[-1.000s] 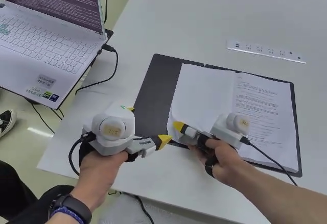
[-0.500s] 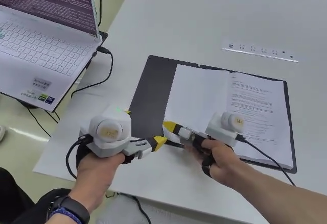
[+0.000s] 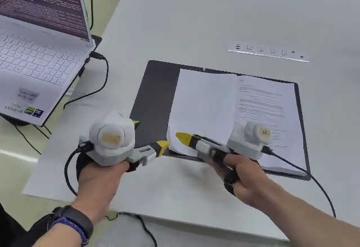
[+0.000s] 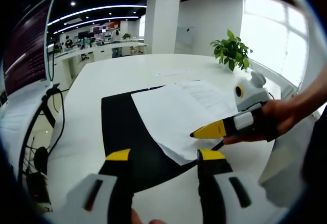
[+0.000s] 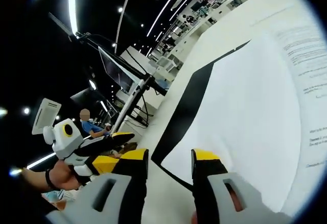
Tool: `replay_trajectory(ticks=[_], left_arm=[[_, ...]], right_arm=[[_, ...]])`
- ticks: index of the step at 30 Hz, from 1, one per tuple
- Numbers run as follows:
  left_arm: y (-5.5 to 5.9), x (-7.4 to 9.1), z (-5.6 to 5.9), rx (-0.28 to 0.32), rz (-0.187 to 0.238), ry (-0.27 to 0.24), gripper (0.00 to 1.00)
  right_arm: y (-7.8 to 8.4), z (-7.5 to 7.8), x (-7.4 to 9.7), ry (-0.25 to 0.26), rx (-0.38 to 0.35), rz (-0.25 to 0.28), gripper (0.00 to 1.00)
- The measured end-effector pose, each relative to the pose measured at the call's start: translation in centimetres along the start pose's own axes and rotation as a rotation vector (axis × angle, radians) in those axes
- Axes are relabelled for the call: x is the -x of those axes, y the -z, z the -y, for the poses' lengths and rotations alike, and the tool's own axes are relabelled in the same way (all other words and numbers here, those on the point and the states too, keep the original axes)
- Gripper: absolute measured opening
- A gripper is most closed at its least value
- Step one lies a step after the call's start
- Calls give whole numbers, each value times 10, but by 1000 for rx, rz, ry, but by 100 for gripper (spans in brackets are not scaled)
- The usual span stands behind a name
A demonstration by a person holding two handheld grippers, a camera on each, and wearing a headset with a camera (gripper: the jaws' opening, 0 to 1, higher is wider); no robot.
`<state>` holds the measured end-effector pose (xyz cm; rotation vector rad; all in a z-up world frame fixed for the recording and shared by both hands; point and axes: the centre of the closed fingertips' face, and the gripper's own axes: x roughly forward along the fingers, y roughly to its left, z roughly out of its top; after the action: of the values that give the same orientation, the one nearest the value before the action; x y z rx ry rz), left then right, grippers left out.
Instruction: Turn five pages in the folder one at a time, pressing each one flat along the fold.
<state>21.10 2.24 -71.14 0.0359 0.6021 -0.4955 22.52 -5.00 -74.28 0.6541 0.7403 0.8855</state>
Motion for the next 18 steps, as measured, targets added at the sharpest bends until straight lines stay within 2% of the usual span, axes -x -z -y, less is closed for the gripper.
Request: replay_trajectory(ticks=[3, 5, 15, 18], left_arm=[[-3, -8, 4, 18, 1, 27, 38], [-4, -14, 6, 15, 2, 27, 29], [-6, -44, 26, -17, -18, 97, 15], [1, -52, 28, 10, -53, 101, 6]], right_arm=[[-7, 6, 15, 22, 9, 25, 30], [-12, 12, 24, 36, 2, 46, 29], [-23, 24, 58, 79, 18, 86, 28], [-23, 28, 63, 89, 19, 88, 27]])
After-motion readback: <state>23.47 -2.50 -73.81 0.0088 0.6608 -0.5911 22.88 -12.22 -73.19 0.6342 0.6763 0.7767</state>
